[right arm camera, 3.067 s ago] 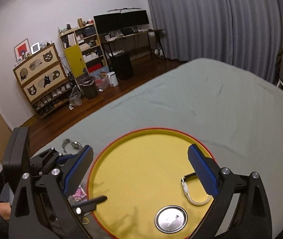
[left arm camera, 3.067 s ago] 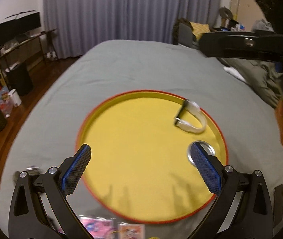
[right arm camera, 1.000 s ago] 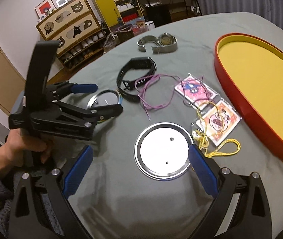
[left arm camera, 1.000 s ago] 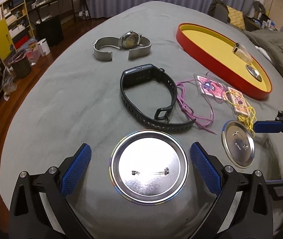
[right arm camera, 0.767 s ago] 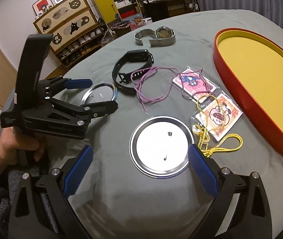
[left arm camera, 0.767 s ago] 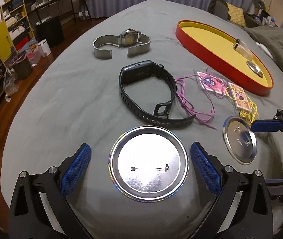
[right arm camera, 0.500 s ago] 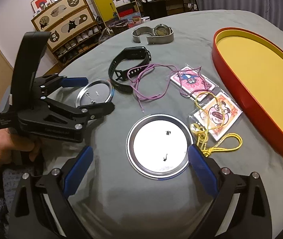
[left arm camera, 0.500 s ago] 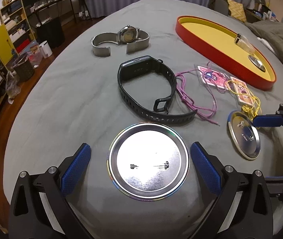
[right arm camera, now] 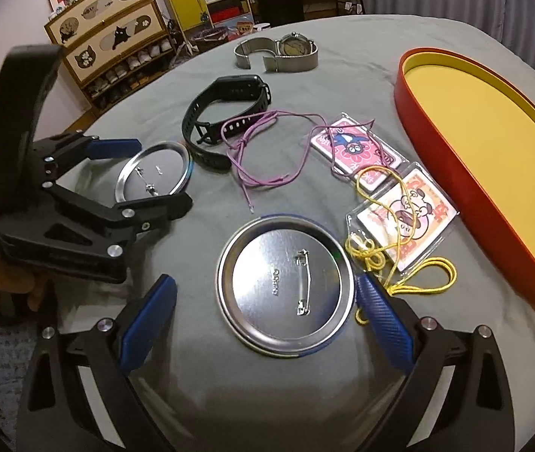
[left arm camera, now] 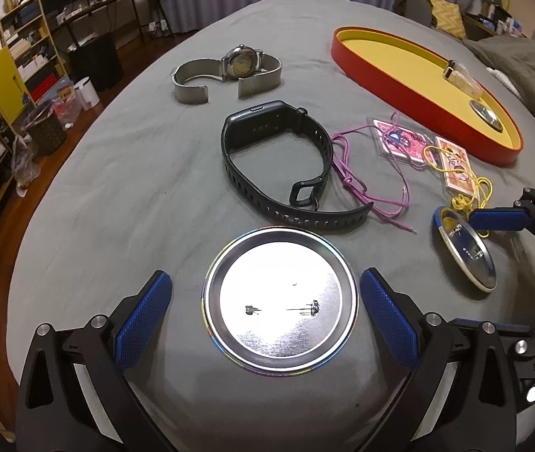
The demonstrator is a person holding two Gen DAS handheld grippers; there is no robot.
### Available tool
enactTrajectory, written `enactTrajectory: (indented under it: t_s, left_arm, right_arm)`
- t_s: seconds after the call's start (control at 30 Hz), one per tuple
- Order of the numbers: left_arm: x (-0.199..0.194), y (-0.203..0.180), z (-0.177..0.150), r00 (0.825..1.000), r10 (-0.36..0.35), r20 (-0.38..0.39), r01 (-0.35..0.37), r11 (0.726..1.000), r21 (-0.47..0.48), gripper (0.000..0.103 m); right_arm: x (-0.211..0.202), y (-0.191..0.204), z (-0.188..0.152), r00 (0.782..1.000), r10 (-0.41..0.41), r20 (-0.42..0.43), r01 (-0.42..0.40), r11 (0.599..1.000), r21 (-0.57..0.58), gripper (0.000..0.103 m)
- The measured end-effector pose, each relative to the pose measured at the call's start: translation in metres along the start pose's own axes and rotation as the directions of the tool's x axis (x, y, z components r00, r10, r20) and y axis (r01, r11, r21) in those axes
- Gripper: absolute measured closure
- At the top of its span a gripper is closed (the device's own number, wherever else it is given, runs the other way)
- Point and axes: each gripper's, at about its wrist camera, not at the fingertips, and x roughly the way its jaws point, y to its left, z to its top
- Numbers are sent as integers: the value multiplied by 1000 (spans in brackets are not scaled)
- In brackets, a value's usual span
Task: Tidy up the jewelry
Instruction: 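Close the right tool on a round silver badge while the left tool grips another badge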
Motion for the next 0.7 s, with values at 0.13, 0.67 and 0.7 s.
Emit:
enactTrajectory:
  t_s: [0.13, 0.67, 0.7]
  left_arm:
    - [-1, 0, -1, 1000, -2, 3, 2, 1000, -2, 5]
    - [-1, 1, -1, 1000, 1, 5, -1, 1000, 0, 5]
    - [-1, 1, -1, 1000, 1, 5, -1, 1000, 0, 5]
  right_arm:
    - [-1, -3, 0, 1000, 10, 10, -10, 1000, 14, 11]
    - [-24, -5, -5, 992, 91, 82, -94, 995, 36, 33]
    - [-26, -4, -5, 991, 99, 87, -102, 994, 33, 33]
